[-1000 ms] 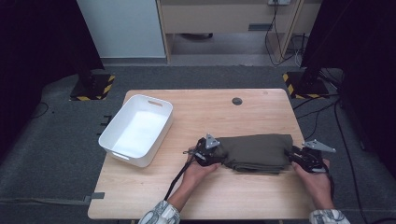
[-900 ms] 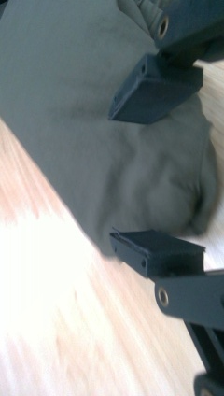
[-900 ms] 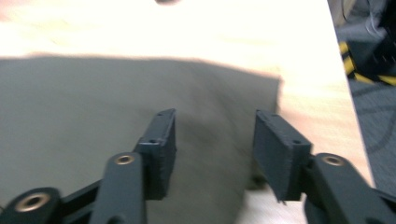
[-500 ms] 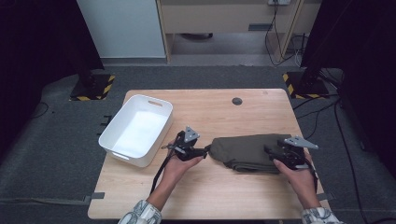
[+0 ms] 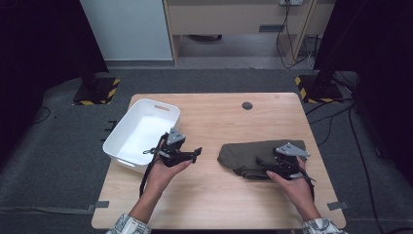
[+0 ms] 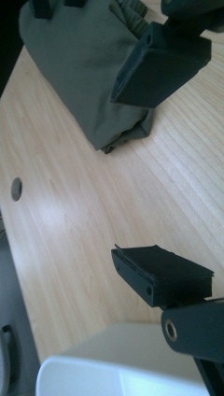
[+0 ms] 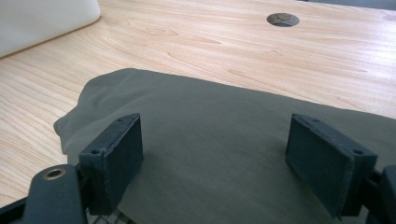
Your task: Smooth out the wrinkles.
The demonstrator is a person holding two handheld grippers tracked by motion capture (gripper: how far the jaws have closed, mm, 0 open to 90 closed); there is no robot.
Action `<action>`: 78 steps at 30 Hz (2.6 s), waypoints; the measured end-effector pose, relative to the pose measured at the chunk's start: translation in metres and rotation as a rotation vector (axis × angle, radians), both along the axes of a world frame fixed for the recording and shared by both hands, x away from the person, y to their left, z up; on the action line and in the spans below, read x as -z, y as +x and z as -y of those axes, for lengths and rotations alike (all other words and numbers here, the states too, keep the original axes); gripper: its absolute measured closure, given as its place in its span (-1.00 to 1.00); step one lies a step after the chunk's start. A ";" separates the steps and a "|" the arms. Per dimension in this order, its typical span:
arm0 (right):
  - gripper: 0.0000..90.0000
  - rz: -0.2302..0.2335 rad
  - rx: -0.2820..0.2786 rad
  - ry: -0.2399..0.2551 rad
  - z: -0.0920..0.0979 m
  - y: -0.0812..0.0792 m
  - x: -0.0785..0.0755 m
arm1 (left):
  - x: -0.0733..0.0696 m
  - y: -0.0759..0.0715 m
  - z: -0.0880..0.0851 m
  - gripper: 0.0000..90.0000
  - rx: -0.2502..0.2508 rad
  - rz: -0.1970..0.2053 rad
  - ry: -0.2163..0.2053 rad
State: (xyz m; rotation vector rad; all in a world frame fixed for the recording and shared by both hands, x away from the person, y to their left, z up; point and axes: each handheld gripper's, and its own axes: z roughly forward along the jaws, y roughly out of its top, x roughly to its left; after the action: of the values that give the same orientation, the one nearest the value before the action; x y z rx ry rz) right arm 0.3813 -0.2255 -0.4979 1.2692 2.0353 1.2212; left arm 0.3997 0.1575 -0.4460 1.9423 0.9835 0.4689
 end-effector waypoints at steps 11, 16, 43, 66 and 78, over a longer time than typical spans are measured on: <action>-0.64 0.001 0.002 -0.016 0.001 0.000 0.002 | -0.010 -0.016 -0.053 -0.47 -0.094 0.051 0.069; -0.74 0.010 -0.029 -0.034 0.003 0.000 0.004 | -0.006 -0.022 -0.073 -0.41 -0.139 0.044 0.052; -0.69 0.015 -0.017 -0.070 0.011 -0.002 0.005 | 0.025 -0.033 -0.098 0.09 -0.186 0.027 0.089; -0.69 0.007 -0.021 -0.081 0.011 -0.002 0.007 | 0.027 -0.037 -0.088 0.82 -0.119 -0.004 0.091; -0.69 0.004 -0.021 -0.088 0.014 -0.002 0.007 | 0.028 -0.046 -0.055 0.77 -0.052 -0.006 0.076</action>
State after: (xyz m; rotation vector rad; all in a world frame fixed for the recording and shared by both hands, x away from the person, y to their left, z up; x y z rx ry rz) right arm 0.3792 -0.2397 -0.5049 1.2062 2.0807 1.1297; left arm 0.3535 0.2125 -0.4737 1.9907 1.0353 0.5373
